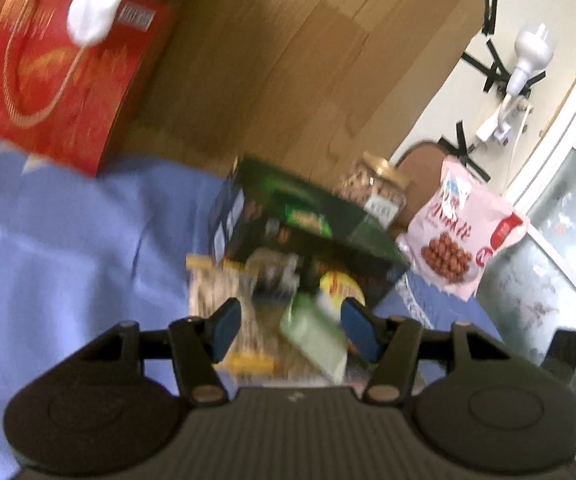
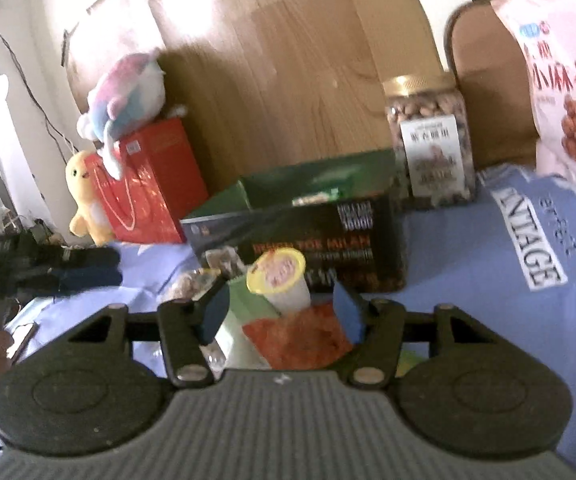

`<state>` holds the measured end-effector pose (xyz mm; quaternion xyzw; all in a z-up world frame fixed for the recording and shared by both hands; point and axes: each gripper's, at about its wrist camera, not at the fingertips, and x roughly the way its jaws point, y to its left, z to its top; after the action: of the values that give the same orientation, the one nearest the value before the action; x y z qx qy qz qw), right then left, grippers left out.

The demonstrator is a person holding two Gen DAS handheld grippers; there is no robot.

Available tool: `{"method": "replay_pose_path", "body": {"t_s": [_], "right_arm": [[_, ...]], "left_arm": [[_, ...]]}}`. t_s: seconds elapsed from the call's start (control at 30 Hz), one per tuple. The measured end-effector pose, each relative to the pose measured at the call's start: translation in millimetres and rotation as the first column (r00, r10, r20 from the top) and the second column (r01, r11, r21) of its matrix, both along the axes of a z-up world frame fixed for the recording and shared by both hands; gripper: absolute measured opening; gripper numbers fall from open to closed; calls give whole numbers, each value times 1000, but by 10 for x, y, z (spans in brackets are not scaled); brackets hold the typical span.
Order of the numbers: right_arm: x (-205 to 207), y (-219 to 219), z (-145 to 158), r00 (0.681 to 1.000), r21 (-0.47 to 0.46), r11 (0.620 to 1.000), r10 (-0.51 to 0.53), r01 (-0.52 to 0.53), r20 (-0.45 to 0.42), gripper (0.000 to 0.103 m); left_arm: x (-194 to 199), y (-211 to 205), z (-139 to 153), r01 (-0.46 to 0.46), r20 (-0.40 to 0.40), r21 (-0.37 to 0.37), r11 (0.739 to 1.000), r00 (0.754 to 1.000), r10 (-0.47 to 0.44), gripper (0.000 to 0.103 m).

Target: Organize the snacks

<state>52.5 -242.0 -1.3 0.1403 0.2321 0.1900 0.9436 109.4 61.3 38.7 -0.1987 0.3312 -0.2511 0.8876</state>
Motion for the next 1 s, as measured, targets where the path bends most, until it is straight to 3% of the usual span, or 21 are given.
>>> {"method": "replay_pose_path", "body": {"t_s": [0.13, 0.2, 0.37, 0.47, 0.67, 0.8, 0.9, 1.0], "right_arm": [[129, 132, 40, 1000, -57, 998, 27, -27, 10, 61], [265, 191, 37, 1000, -85, 996, 20, -21, -10, 61], [578, 367, -65, 997, -156, 987, 24, -36, -76, 60], [592, 403, -115, 997, -149, 988, 40, -50, -68, 49], [264, 320, 34, 999, -139, 990, -5, 12, 50, 47], [-59, 314, 171, 991, -133, 990, 57, -41, 120, 48], [-308, 429, 162, 979, -204, 972, 148, -118, 137, 48], [-438, 639, 46, 964, -312, 930, 241, -196, 112, 48]], "left_arm": [[-89, -30, -242, 6, -29, 17, 1000, 1000, -6, 57], [-129, -29, -329, -20, -18, 61, 998, 1000, 21, 57], [-124, -6, -453, -29, -17, 55, 998, 999, 30, 57], [-126, -5, -447, -21, -11, 38, 999, 1000, 21, 57], [-130, 22, -442, -23, -14, 13, 1000, 1000, 23, 57], [-130, 76, -442, -42, -18, -14, 999, 999, 41, 57], [-120, 113, -448, -57, -25, -30, 998, 998, 56, 57], [-116, 128, -448, -63, -29, -37, 997, 998, 62, 57]]}}
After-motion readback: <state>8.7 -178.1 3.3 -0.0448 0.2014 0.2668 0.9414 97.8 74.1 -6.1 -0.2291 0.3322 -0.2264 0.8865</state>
